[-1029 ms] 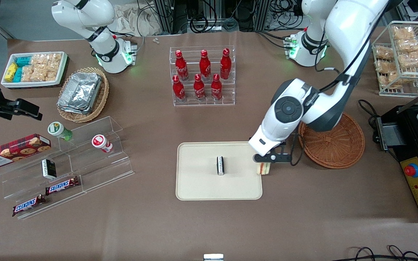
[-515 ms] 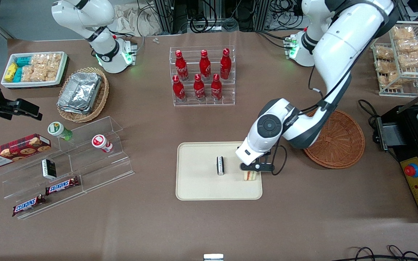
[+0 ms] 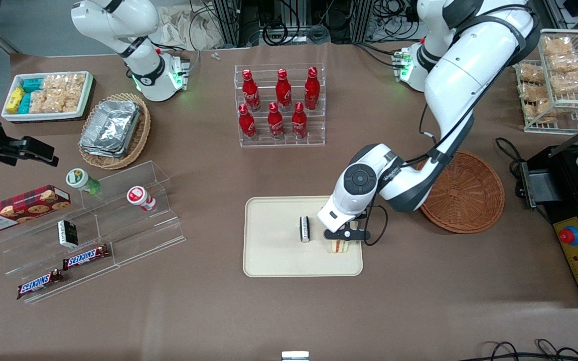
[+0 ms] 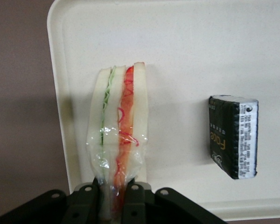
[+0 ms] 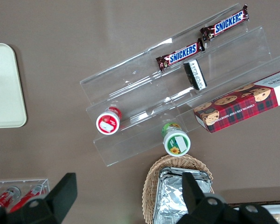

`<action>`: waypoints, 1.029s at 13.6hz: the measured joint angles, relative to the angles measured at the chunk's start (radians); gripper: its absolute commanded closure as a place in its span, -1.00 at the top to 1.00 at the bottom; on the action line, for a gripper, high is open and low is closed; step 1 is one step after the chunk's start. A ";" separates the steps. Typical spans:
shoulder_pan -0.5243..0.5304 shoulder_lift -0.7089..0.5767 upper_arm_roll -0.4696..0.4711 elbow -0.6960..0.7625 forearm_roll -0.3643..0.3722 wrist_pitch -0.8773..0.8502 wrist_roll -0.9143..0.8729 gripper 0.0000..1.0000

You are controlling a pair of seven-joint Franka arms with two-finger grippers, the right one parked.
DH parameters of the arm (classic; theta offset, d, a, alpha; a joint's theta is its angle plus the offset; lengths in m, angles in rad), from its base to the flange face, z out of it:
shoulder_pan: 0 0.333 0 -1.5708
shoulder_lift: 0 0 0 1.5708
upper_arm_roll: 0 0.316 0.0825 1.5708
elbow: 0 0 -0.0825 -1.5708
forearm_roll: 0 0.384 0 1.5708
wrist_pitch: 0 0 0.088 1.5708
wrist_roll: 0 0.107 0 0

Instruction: Place sandwich from basket to tray

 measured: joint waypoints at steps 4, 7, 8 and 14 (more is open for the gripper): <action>0.000 0.002 0.000 0.000 0.003 0.000 0.000 1.00; 0.000 0.006 0.000 0.000 0.004 0.000 0.000 1.00; 0.000 0.006 0.000 0.000 0.005 0.000 0.000 1.00; 0.004 -0.069 -0.006 0.001 0.003 -0.087 0.000 1.00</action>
